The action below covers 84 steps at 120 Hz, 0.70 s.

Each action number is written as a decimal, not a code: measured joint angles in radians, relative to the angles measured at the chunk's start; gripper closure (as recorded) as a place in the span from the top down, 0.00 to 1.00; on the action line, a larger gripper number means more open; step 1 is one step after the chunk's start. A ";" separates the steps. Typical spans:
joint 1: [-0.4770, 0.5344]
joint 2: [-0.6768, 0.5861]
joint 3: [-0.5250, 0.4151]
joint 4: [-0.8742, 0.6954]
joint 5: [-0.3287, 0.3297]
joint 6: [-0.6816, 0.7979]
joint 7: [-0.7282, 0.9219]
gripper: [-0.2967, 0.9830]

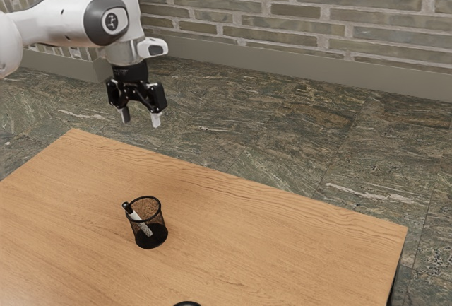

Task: Take the marker out of the pen holder and place it to the left of the pen holder.

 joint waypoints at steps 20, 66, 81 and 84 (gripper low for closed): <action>0.012 0.070 0.000 0.007 -0.003 0.001 0.005 0.75; 0.077 0.224 0.014 -0.026 -0.012 -0.023 0.013 0.72; 0.084 0.228 0.027 -0.038 -0.011 -0.075 0.015 0.70; 0.082 0.228 0.028 -0.040 -0.010 -0.087 0.016 0.69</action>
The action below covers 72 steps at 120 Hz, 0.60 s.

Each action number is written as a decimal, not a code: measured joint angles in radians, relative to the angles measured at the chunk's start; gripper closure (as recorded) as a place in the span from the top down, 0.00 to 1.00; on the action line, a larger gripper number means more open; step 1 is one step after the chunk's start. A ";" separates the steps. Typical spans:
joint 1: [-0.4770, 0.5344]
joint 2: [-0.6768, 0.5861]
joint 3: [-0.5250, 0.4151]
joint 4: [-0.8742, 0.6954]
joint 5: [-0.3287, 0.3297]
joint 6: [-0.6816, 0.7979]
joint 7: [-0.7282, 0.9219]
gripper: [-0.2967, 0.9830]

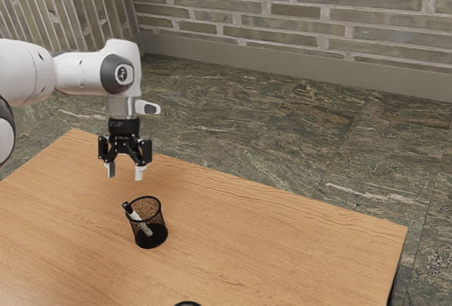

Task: Take the marker out of the pen holder and place it to the left of the pen holder.

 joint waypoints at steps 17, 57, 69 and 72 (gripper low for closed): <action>-0.016 0.001 -0.008 -0.020 0.004 -0.075 0.004 0.64; -0.034 0.000 -0.026 -0.051 0.004 -0.178 0.010 0.58; -0.041 0.004 -0.035 -0.049 0.002 -0.192 0.011 0.57; -0.041 0.005 -0.040 -0.047 0.001 -0.196 0.012 0.57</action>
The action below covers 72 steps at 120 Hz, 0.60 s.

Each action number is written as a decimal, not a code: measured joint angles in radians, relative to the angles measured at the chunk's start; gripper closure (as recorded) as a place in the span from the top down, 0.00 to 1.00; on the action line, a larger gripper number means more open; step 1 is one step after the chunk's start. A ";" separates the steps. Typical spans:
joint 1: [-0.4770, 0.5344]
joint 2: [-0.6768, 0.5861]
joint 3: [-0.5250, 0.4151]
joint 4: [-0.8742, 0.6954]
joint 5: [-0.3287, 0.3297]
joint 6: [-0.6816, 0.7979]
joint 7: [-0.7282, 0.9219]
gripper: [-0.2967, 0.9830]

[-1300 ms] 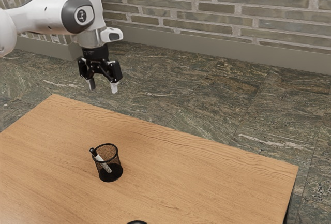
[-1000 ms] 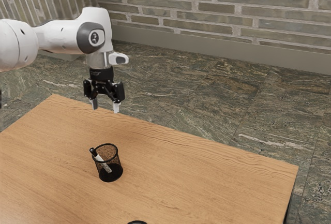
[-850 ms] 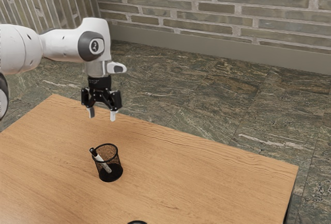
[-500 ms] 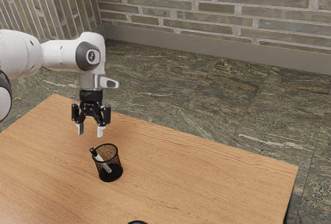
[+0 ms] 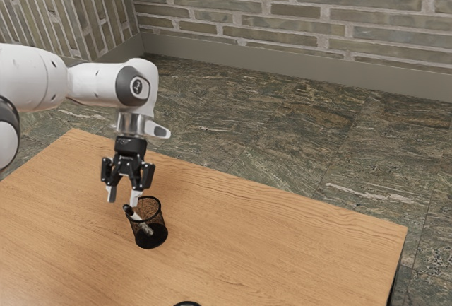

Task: Take the marker out of the pen holder and place it to the left of the pen holder.

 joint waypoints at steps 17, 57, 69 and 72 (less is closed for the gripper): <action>-0.023 0.001 -0.017 0.010 -0.010 -0.011 -0.001 0.56; -0.038 0.004 -0.006 -0.026 -0.056 -0.036 -0.003 0.31; -0.042 0.019 -0.009 0.003 -0.058 -0.041 -0.003 0.24; -0.043 0.021 -0.010 0.010 -0.058 -0.042 -0.003 0.23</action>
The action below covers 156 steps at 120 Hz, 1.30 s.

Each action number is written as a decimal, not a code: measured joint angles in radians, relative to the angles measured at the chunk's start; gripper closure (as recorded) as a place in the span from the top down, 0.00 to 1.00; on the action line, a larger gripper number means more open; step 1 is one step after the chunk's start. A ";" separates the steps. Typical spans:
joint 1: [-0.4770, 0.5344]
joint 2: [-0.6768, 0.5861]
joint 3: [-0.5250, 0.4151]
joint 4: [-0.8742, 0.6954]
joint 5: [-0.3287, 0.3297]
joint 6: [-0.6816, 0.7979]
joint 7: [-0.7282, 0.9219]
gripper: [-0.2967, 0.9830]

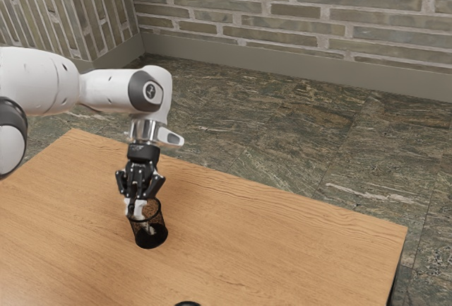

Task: Take the marker out of the pen holder and place it to the left of the pen holder.

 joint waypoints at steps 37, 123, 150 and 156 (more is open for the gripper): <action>0.035 -0.076 0.027 0.053 0.046 -0.056 0.002 0.17; 0.151 0.020 0.092 0.038 0.006 0.435 0.008 0.16; 0.152 0.008 0.139 -0.063 -0.038 0.508 0.016 0.30; 0.151 0.006 0.143 -0.082 -0.044 0.513 0.019 0.36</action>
